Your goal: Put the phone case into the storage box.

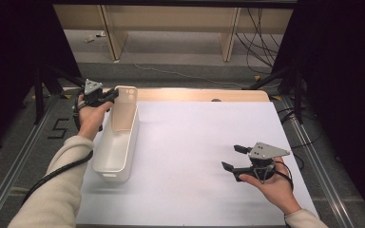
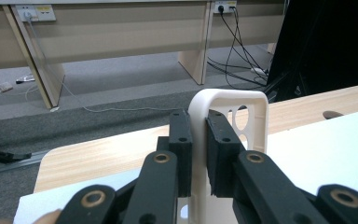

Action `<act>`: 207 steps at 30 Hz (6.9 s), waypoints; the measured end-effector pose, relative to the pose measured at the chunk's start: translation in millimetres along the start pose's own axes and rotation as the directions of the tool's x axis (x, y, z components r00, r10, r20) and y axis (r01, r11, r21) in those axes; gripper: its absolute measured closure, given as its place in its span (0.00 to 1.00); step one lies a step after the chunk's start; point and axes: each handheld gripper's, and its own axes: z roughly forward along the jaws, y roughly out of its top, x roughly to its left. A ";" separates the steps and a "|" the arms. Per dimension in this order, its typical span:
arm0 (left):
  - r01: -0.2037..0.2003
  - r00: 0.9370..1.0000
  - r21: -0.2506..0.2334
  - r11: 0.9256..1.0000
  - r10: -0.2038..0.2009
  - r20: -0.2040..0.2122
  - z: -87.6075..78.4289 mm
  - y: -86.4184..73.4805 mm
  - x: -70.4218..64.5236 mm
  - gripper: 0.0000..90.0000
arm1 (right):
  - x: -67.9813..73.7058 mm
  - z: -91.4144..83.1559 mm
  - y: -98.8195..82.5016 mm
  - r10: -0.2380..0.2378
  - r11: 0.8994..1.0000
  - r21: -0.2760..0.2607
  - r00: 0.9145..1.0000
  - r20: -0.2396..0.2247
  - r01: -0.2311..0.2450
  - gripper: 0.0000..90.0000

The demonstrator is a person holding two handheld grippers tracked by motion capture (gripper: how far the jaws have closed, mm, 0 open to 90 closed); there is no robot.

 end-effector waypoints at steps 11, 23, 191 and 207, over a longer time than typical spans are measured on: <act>0.003 1.000 0.014 1.000 -0.003 -0.001 0.5 0.1 1.3 0.90 | -0.1 0.2 0.0 -0.001 1.000 0.000 1.000 0.000 0.001 0.28; -0.003 1.000 0.043 0.999 0.003 -0.010 0.7 -3.7 4.6 0.89 | 0.1 0.7 -0.2 0.001 1.000 0.002 1.000 -0.002 -0.001 0.28; -0.159 0.975 0.064 0.985 0.146 0.167 -112.3 -30.9 -80.9 0.03 | -0.4 0.5 0.5 0.012 1.000 0.002 1.000 -0.006 -0.012 0.28; -0.177 0.962 0.051 0.983 0.162 0.221 -127.5 -45.4 -94.3 0.05 | -0.1 0.5 0.6 0.009 1.000 0.001 1.000 -0.006 -0.009 0.28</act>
